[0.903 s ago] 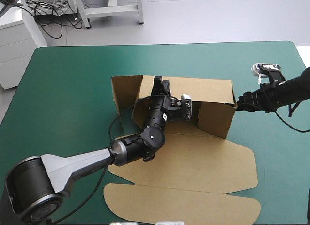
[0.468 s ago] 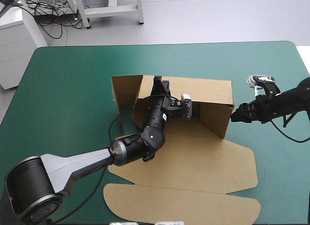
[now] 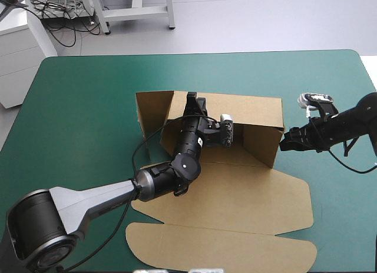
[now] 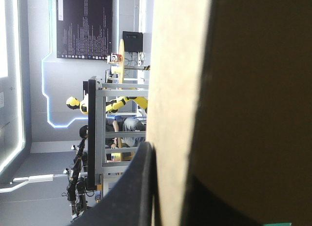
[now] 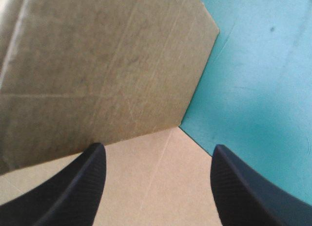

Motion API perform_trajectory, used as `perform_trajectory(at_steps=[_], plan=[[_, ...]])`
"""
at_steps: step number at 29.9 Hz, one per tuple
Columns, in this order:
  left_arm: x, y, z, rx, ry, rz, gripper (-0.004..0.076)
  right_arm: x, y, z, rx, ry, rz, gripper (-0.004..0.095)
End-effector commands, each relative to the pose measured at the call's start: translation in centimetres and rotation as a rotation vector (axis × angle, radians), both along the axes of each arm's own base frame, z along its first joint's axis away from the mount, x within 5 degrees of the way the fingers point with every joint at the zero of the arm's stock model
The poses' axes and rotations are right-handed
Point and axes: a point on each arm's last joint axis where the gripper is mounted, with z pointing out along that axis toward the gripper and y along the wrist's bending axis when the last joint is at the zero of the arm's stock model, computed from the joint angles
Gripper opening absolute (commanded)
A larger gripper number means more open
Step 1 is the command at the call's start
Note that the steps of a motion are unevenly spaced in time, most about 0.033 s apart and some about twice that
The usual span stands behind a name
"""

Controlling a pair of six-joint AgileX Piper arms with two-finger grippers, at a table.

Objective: Fold the box

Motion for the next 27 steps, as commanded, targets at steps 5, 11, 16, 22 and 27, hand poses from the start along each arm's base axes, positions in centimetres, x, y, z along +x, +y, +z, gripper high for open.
perform_trajectory(at_steps=[5, 11, 16, 22, 27], plan=[[-0.3, 0.0, 0.8, -0.015, -0.025, -0.037, -0.001, -0.2, 2.8, 1.9, -0.007, -0.102, 0.049, 0.0575], [-0.3, 0.0, 0.8, -0.023, -0.023, -0.036, -0.001, 1.2, 4.2, 2.5, -0.03, -0.287, 0.051, 0.0575], [-0.3, 0.0, 0.8, -0.023, -0.023, -0.036, -0.001, 1.4, 5.8, 2.8, -0.051, -0.378, 0.135, 0.0575], [-0.3, 0.0, 0.8, -0.037, -0.019, -0.032, -0.001, 1.3, 6.5, 2.8, -0.063, -0.416, 0.202, 0.0575], [-0.3, 0.0, 0.8, -0.055, -0.014, -0.027, -0.001, 1.3, 6.5, 2.9, -0.048, -0.403, 0.178, 0.0569]])
